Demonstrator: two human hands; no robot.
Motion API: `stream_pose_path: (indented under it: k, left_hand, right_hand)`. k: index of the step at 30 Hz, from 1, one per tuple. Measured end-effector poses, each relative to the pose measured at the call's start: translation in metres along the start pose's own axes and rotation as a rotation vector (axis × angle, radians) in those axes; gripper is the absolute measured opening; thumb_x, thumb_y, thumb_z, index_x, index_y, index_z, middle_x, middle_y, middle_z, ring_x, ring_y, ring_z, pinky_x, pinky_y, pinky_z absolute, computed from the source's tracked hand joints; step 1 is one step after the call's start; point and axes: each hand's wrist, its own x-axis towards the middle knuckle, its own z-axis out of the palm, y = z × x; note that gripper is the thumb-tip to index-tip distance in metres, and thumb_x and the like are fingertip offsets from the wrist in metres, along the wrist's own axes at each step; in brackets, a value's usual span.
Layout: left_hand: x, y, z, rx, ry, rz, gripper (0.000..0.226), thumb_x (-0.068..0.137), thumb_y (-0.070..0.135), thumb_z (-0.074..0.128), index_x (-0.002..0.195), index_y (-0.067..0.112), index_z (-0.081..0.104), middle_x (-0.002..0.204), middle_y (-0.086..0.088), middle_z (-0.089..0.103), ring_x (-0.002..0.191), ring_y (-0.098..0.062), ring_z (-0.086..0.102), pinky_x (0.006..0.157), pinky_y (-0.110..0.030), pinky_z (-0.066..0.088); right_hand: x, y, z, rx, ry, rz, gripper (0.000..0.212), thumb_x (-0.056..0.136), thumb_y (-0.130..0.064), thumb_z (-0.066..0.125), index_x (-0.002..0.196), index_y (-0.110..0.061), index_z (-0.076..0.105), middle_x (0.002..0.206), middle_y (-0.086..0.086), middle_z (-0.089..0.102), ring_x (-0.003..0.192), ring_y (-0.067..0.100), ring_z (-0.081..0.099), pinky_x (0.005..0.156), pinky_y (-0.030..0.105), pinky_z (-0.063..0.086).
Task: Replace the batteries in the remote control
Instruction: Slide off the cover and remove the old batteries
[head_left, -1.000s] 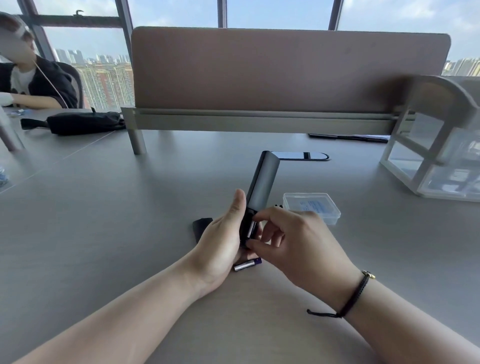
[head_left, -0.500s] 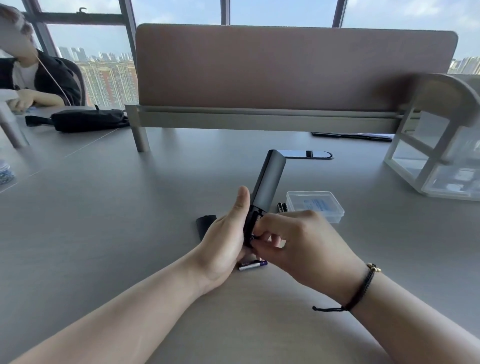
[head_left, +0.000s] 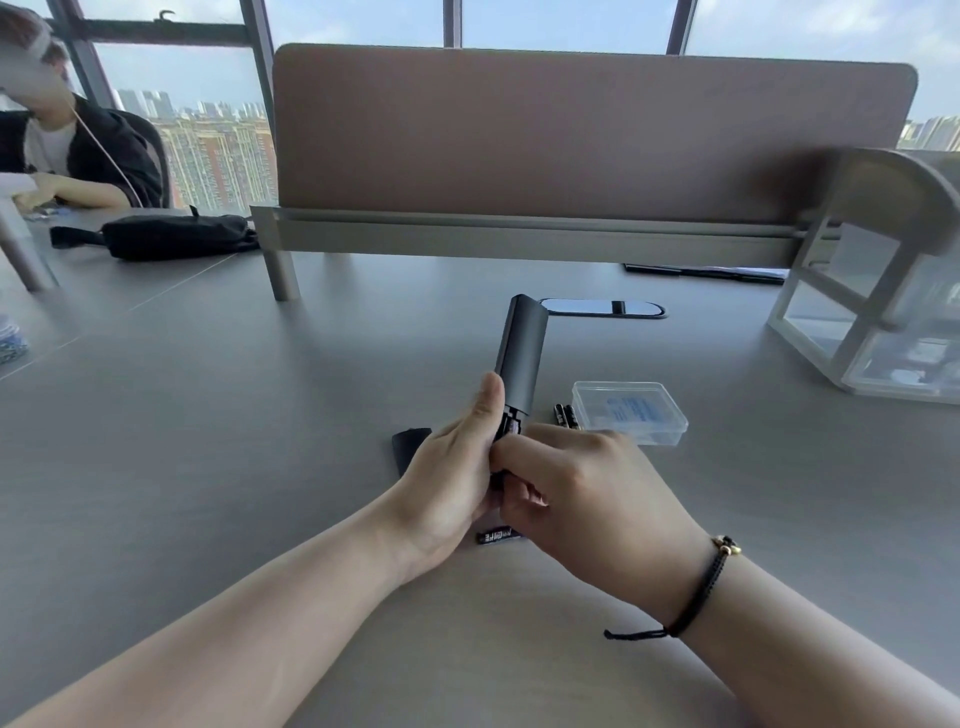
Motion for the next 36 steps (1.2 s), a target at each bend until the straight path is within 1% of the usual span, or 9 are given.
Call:
stream_pose_path:
  k: [5,9,16,20,23,26,30,33,36]
  left_hand:
    - [0.003,0.001,-0.002,-0.101,0.094,0.023,0.052,0.094,0.056,0.039,0.105,0.007,0.052,0.074,-0.013,0.048,0.065,-0.022,0.056,0.067,-0.029,0.051]
    - [0.005,0.001,-0.003,-0.071,0.098,0.035,0.069,0.082,0.068,0.046,0.114,0.007,0.055,0.097,-0.020,0.050,0.089,-0.031,0.052,0.086,-0.048,0.045]
    - [0.005,0.001,-0.004,-0.007,0.044,0.044,0.093,0.080,0.072,0.046,0.109,-0.016,0.054,0.094,-0.018,0.047,0.085,-0.031,0.043,0.077,-0.042,0.042]
    - [0.005,0.002,-0.002,-0.032,0.150,0.083,0.086,0.081,0.061,0.047,0.119,-0.016,0.050,0.086,-0.018,0.050,0.062,-0.024,0.053,0.055,-0.033,0.046]
    - [0.008,0.002,-0.004,-0.105,0.236,0.099,0.074,0.086,0.059,0.048,0.116,-0.008,0.054,0.085,-0.023,0.050,0.057,-0.025,0.057,0.052,-0.033,0.045]
    - [0.010,0.004,-0.009,-0.173,0.289,0.103,0.052,0.094,0.057,0.046,0.104,0.007,0.056,0.073,-0.015,0.051,0.061,-0.025,0.051,0.056,-0.034,0.041]
    - [0.010,0.005,-0.011,-0.185,0.287,0.120,0.050,0.095,0.060,0.042,0.106,0.012,0.055,0.071,-0.010,0.049,0.060,-0.024,0.049,0.056,-0.035,0.036]
    - [0.010,0.005,-0.010,-0.187,0.273,0.125,0.053,0.094,0.060,0.043,0.109,0.011,0.054,0.071,-0.010,0.049,0.059,-0.024,0.048,0.054,-0.034,0.036]
    - [0.010,0.005,-0.009,-0.183,0.249,0.137,0.055,0.090,0.061,0.045,0.110,0.011,0.054,0.070,-0.011,0.049,0.059,-0.024,0.047,0.055,-0.034,0.036]
  right_hand:
    - [0.000,0.004,0.002,0.081,0.047,0.085,0.020,0.076,-0.009,0.052,0.084,-0.017,0.068,0.062,0.001,0.061,0.052,0.026,0.057,0.044,0.038,0.048]
    - [-0.001,0.008,0.000,0.250,0.060,0.210,0.022,0.074,-0.005,0.059,0.083,-0.020,0.074,0.063,-0.002,0.067,0.054,0.015,0.062,0.052,0.035,0.052]
    - [-0.001,0.009,0.001,0.480,0.029,0.394,0.010,0.076,-0.011,0.077,0.076,-0.019,0.071,0.060,-0.005,0.070,0.046,0.010,0.053,0.049,0.019,0.043]
    - [-0.001,0.011,-0.003,0.499,0.047,0.518,0.014,0.077,-0.010,0.075,0.072,-0.021,0.068,0.064,-0.012,0.069,0.046,0.005,0.047,0.048,0.016,0.037]
    - [0.002,0.017,-0.014,0.584,0.064,0.587,0.014,0.076,-0.010,0.078,0.075,-0.022,0.071,0.065,-0.012,0.070,0.051,0.004,0.050,0.051,0.020,0.043]
    - [0.004,0.016,-0.028,0.723,-0.135,0.546,0.019,0.074,-0.007,0.082,0.080,-0.024,0.074,0.074,-0.008,0.076,0.053,0.005,0.054,0.054,0.021,0.046]
    - [-0.001,0.016,-0.027,0.632,-0.409,0.458,0.012,0.074,-0.015,0.082,0.079,-0.025,0.078,0.067,-0.005,0.074,0.056,0.011,0.059,0.055,0.024,0.047]
    - [-0.004,0.016,-0.023,0.569,-0.491,0.404,0.009,0.072,-0.017,0.079,0.077,-0.025,0.078,0.070,0.004,0.072,0.058,0.024,0.061,0.055,0.032,0.050]
    - [-0.005,0.015,-0.022,0.486,-0.496,0.321,0.009,0.069,-0.019,0.083,0.074,-0.025,0.077,0.077,-0.005,0.068,0.060,0.013,0.058,0.060,0.031,0.051]
